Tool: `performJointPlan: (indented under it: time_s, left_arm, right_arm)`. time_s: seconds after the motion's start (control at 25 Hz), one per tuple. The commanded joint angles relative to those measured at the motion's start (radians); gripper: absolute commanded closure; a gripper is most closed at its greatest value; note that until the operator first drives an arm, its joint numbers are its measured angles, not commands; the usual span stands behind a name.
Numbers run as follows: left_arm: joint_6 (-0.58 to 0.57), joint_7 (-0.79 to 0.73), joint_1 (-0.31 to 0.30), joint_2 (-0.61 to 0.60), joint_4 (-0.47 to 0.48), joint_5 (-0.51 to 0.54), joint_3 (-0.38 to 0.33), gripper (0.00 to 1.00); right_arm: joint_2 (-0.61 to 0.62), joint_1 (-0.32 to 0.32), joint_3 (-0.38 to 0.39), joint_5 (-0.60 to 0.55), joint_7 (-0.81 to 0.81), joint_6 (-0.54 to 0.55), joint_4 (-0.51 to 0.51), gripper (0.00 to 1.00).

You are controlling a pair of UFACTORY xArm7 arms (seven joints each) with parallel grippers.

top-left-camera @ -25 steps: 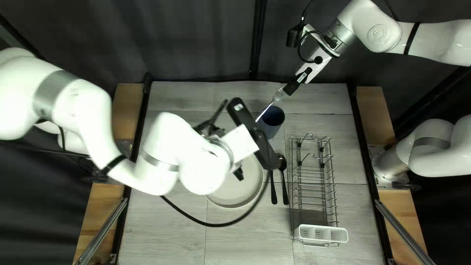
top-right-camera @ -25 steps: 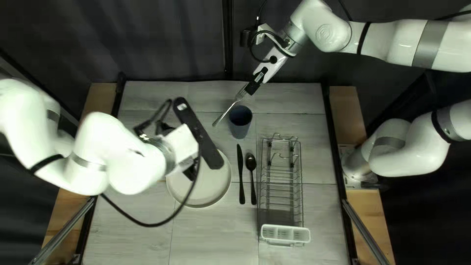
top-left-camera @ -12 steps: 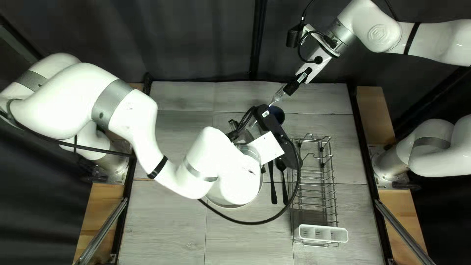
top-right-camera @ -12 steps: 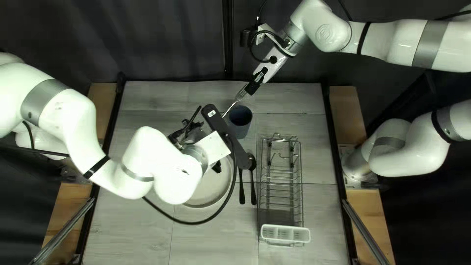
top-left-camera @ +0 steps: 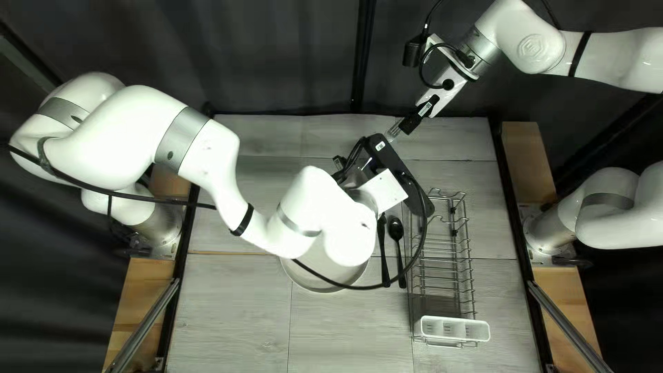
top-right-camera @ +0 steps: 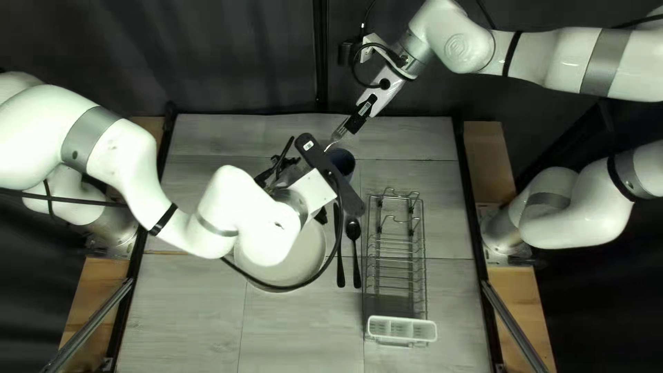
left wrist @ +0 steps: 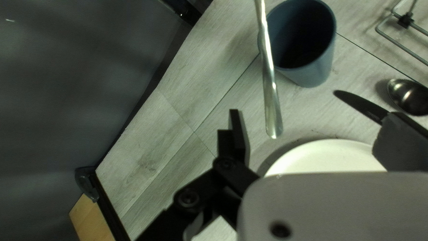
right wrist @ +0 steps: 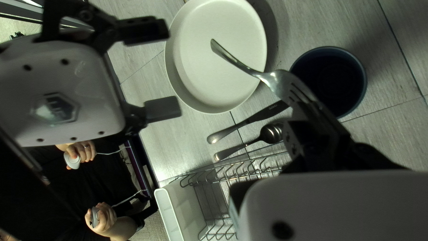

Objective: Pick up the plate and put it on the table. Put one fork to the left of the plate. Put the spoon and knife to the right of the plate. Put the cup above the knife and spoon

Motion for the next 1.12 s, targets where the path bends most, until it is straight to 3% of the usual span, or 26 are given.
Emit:
performJointPlan:
  time_s: [0.04,0.56,0.76,0.88,1.12]
  left_arm:
    - [-0.014,-0.014,0.008,0.025,0.002,0.013,0.012,0.00]
    - [-0.095,-0.024,0.048,-0.021,-0.072,0.009,0.024,0.00]
    - [-0.192,-0.004,0.081,-0.068,-0.136,-0.005,0.028,0.00]
    - [-0.213,0.008,0.088,-0.074,-0.144,-0.011,0.029,0.05]
    - [-0.213,0.008,0.088,-0.074,-0.144,-0.011,0.029,0.00]
  right_arm:
    - [0.000,0.000,0.000,0.000,0.000,0.000,0.000,1.00]
    - [0.000,0.000,0.000,0.000,0.000,0.000,0.000,1.00]
    - [0.000,0.000,0.000,0.000,0.000,0.000,0.000,1.00]
    - [0.000,0.000,0.000,0.000,0.000,0.000,0.000,1.00]
    - [0.000,0.000,0.000,0.000,0.000,0.000,0.000,1.00]
